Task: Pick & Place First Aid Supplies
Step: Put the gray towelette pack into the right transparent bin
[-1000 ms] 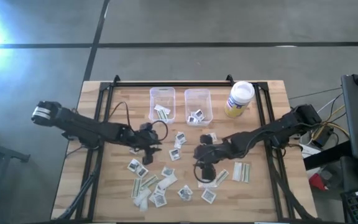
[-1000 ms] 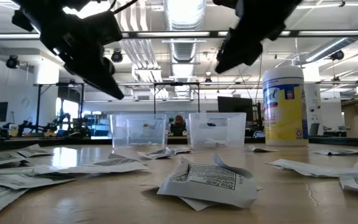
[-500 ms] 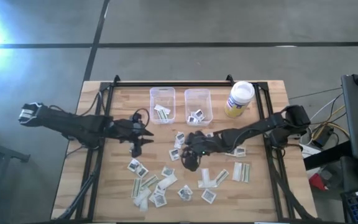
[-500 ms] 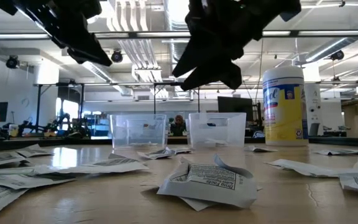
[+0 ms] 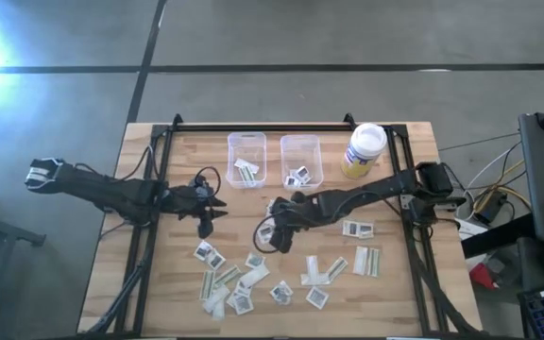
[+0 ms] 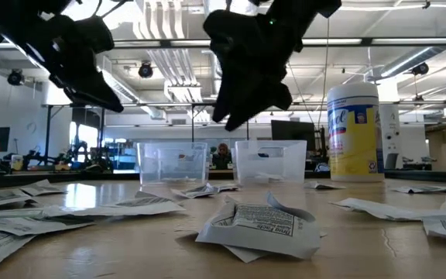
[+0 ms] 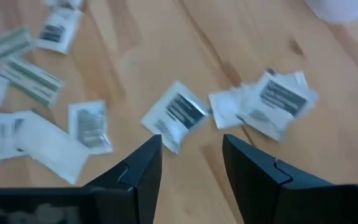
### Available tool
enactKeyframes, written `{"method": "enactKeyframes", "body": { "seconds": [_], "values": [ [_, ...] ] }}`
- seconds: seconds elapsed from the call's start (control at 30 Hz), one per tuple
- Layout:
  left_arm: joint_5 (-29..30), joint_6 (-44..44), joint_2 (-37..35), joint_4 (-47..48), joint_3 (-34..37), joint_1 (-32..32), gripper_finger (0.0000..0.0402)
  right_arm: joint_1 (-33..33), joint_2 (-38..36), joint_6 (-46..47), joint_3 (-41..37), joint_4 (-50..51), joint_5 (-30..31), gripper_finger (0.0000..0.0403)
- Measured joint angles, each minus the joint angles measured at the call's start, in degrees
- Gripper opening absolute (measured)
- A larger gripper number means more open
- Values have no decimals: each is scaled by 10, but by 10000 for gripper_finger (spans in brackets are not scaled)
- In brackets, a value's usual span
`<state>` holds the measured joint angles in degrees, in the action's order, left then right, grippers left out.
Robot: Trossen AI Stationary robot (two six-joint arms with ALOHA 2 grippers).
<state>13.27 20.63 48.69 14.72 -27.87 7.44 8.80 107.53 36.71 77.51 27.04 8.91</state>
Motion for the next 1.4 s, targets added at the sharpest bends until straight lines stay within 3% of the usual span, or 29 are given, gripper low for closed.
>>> {"method": "enactKeyframes", "body": {
  "seconds": [0.23,0.67,1.4],
  "values": [
    [79,8,-10,-16,2,-2,124,-18,51,37,17,1,-19,173],
    [81,12,-25,-17,2,-2,124,-23,122,58,64,4,-36,171],
    [85,24,-17,-14,2,-2,124,-14,126,72,53,-2,-34,145]
  ]
}}
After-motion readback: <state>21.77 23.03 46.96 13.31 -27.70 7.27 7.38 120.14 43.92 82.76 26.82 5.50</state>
